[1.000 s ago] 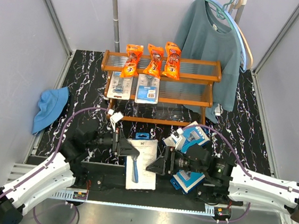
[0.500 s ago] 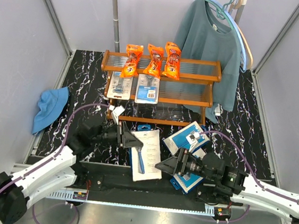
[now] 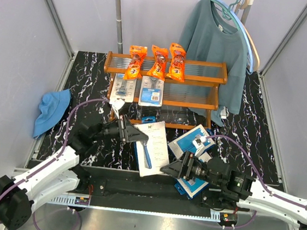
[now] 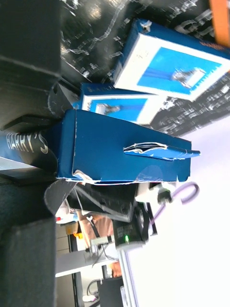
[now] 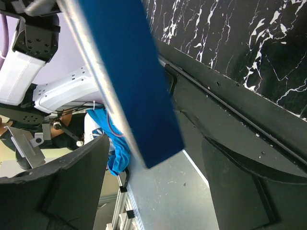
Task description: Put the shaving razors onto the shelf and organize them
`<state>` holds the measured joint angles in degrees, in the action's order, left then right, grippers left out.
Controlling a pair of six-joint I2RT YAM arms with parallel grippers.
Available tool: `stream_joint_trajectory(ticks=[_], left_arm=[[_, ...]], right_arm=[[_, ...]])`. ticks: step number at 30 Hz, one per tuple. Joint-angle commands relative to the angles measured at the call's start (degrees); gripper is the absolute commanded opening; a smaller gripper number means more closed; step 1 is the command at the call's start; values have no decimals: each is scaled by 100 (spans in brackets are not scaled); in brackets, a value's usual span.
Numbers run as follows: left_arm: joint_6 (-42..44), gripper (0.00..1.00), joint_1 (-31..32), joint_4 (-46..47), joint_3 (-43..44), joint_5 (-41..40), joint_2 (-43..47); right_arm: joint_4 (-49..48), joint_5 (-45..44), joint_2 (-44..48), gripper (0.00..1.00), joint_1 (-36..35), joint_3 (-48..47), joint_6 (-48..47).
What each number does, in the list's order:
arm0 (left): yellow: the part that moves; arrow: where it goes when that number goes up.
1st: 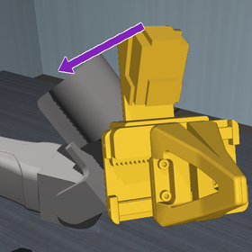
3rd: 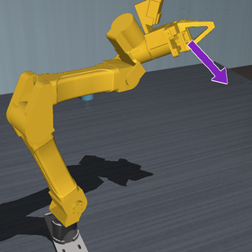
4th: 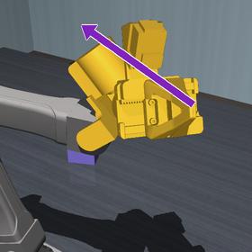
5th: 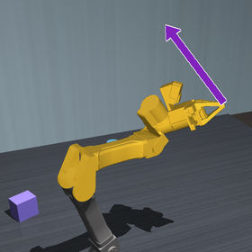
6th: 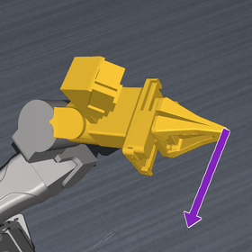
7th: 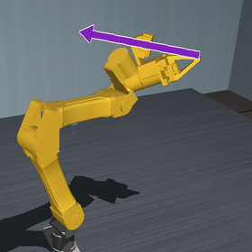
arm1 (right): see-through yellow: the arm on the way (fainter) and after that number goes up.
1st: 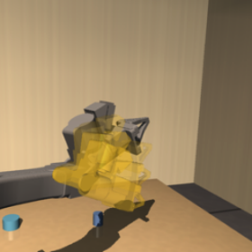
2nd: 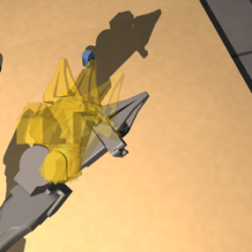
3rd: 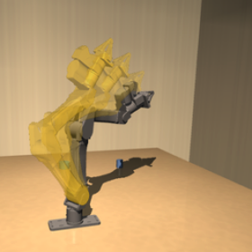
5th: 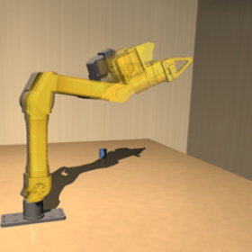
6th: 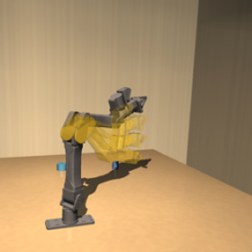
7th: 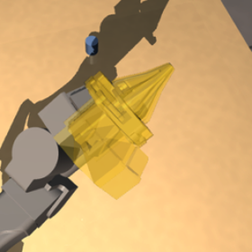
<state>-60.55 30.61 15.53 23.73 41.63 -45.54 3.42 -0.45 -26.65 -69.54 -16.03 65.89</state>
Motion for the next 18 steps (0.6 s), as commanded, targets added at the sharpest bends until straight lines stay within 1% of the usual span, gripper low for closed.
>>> stream_joint_trajectory(ticks=[1, 3, 4, 6, 13, 16, 18], left_arm=[[-448, 0, -47, 1100, 300, 232, 159], [-658, 0, -55, 1460, 247, 337, 72], [-712, 0, -47, 1549, 212, 363, 54], [-826, 0, -55, 1750, 185, 486, -42], [-862, 0, -55, 1866, 53, 540, -96], [-888, 0, -55, 1910, 18, 557, -113], [-914, 0, -55, 1954, 9, 583, -139]], right_arm=[[10, -131, 20, 84, -16, 30, 73], [10, -157, 29, 82, -25, 21, 65], [10, -183, 37, 79, -16, 12, 65], [-17, -227, 72, 78, -16, 4, 30], [-289, -359, 125, 76, -16, 30, -50], [-483, -316, 55, 72, -16, 39, -58], [-579, -263, 20, 72, -16, 74, -32]])
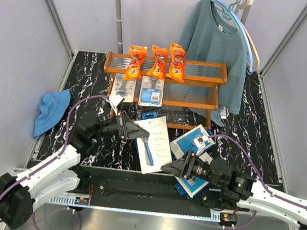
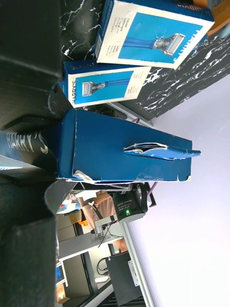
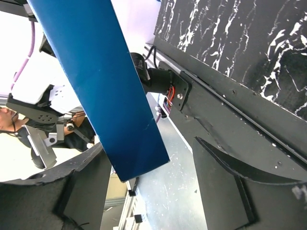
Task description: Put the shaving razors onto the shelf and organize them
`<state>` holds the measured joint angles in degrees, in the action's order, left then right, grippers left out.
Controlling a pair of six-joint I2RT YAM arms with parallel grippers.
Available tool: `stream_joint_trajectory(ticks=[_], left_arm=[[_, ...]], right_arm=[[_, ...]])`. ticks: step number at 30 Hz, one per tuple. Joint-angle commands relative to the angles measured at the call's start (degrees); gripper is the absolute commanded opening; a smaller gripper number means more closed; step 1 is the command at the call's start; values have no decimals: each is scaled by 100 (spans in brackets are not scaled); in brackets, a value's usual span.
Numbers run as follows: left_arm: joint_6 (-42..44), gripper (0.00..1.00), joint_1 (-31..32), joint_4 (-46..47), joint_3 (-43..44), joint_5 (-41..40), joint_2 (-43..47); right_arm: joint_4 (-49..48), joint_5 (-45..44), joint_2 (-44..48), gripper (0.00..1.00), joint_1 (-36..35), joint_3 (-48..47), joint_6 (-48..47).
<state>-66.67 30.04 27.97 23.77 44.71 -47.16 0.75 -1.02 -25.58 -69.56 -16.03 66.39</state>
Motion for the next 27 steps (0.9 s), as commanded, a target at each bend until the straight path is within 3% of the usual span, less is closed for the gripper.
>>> stream_joint_trajectory(ticks=[1, 6, 10, 21, 24, 25, 27], left_arm=[[-311, 0, 10, 710, 5, 275, 22], [-364, 0, 2, 798, -56, 310, -48], [-381, 0, 2, 859, -144, 275, -74], [-601, 2, 10, 1325, -408, 337, -241], [-269, 13, 2, 993, -338, 363, -180], [-119, 25, 10, 556, -242, 337, -154], [380, 39, 2, 63, -128, 232, -14]], right_arm=[[-330, -189, -105, 72, -14, 74, -91], [-585, -188, -122, 75, -22, 153, -82], [-708, -180, -131, 71, -14, 197, -47], [-796, -206, -61, 28, -23, 258, -21], [-814, -206, -78, 19, -14, 250, -38], [-822, -197, -78, 16, -14, 250, -47], [-822, -188, -78, 14, -14, 241, -47]])
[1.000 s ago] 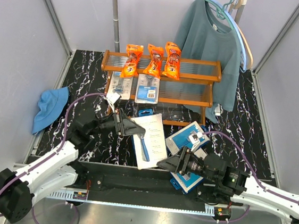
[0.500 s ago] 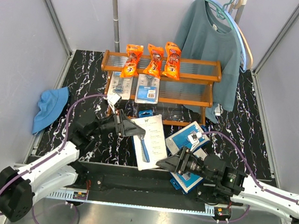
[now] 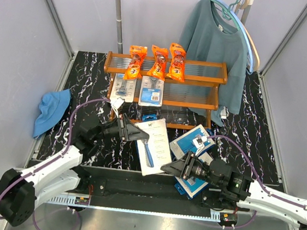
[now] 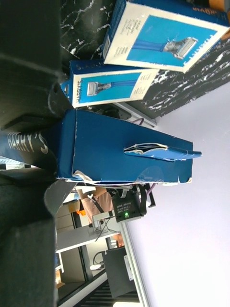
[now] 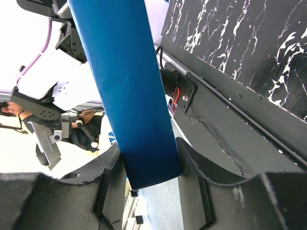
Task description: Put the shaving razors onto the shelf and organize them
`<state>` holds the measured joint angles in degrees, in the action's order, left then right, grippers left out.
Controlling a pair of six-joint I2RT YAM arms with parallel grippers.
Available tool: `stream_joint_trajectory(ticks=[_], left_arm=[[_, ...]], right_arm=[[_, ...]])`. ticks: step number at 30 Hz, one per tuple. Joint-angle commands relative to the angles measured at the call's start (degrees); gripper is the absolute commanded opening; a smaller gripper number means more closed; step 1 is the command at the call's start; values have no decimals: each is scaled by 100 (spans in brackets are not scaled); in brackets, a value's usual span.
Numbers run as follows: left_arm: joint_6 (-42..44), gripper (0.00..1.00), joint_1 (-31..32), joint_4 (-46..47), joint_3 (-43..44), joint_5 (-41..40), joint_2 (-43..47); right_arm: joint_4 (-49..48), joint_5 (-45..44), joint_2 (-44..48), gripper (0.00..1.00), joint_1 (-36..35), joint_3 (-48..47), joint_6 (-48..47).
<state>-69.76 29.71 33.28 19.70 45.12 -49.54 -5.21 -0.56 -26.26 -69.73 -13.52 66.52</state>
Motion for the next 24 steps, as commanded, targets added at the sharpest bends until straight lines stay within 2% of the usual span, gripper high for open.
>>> stream_joint_trajectory(ticks=[1, 2, 3, 4, 8, 10, 14, 18, 22, 24], left_arm=[[900, 59, 43, -1124, 428, 103, 278], [1103, 70, 34, -1452, 507, 24, 330], [1505, 76, 34, -2126, 586, -160, 427], [1709, 88, 34, -2463, 770, -249, 462], [2474, 99, 34, -3888, 1202, -968, 577], [2887, 99, 26, -4766, 1525, -1311, 551], [3432, 99, 26, -6425, 2098, -2784, 437], [3434, 99, 26, -7545, 2765, -4316, 436], [3135, 99, 34, -8696, 3337, -6448, 436], [3179, 99, 26, -9040, 3548, -6875, 489]], right_arm=[[-234, -226, -11, 12, -5, -10, -69], [-226, -234, -19, 10, 4, -19, -78], [-226, -208, -19, 9, 4, -19, -95], [-226, -208, -19, 8, -5, -28, -96], [-208, -208, -19, 5, 4, -37, -96], [-208, -208, -37, 5, 4, -37, -96], [-173, -208, -72, 4, -5, -54, -87], [-164, -217, -151, 3, 4, -54, -34], [-164, -225, -256, 2, 4, -72, 10], [-147, -243, -335, 1, -5, -89, 54]])
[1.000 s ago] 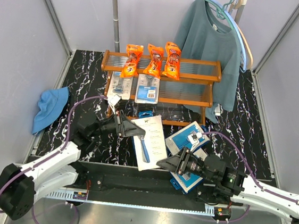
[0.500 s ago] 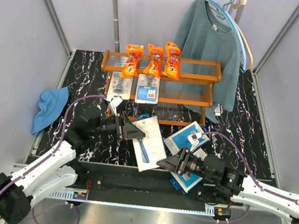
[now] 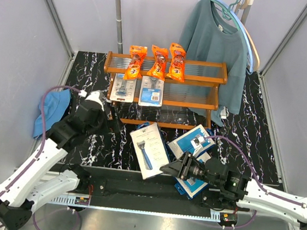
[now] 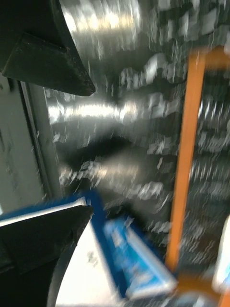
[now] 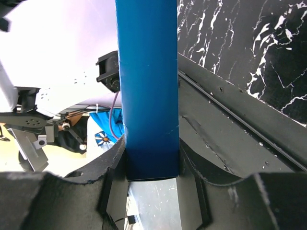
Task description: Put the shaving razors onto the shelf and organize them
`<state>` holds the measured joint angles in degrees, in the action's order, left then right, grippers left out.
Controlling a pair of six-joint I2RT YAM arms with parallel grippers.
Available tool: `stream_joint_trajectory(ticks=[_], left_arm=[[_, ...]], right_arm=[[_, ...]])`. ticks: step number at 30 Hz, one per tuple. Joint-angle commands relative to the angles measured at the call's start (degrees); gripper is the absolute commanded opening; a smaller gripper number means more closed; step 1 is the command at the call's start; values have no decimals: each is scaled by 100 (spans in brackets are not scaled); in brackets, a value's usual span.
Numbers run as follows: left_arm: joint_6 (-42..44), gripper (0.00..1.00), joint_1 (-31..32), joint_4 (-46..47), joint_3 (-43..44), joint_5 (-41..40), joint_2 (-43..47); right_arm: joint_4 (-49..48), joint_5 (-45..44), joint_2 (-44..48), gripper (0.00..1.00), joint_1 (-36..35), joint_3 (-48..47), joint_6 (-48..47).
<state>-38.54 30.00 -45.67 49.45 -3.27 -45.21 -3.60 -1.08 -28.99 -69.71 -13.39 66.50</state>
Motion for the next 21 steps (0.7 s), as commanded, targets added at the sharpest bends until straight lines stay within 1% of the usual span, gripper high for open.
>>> stream_joint_trajectory(ticks=[1, 6, 10, 14, 15, 17, 19, 21], left_arm=[[84, 99, 6, -1198, 627, -2246, 126], [251, 99, 6, -1251, 820, -2301, 311], [260, 99, 6, -1207, 926, -2099, 425], [286, 99, 6, -1216, 1092, -2029, 417], [295, 99, 6, -1207, 1119, -2020, 425], [321, 99, 6, -1216, 1172, -2002, 417], [339, 99, 6, -1216, 1181, -1994, 443], [348, 99, -3, -1225, 1163, -1985, 460]], right_arm=[[-291, -225, -97, 1, -7, -111, 73], [-361, -410, -474, 0, 2, -120, 328], [-703, -594, -905, 0, -7, -111, 504], [-1291, -674, -1450, 0, 1, -111, 723], [-1432, -683, -1712, 0, -7, -120, 768], [-1853, -578, -1986, 0, 2, -155, 803], [-2057, -412, -2460, 0, 2, -313, 786], [-2513, -262, -2952, 0, 2, -462, 724]])
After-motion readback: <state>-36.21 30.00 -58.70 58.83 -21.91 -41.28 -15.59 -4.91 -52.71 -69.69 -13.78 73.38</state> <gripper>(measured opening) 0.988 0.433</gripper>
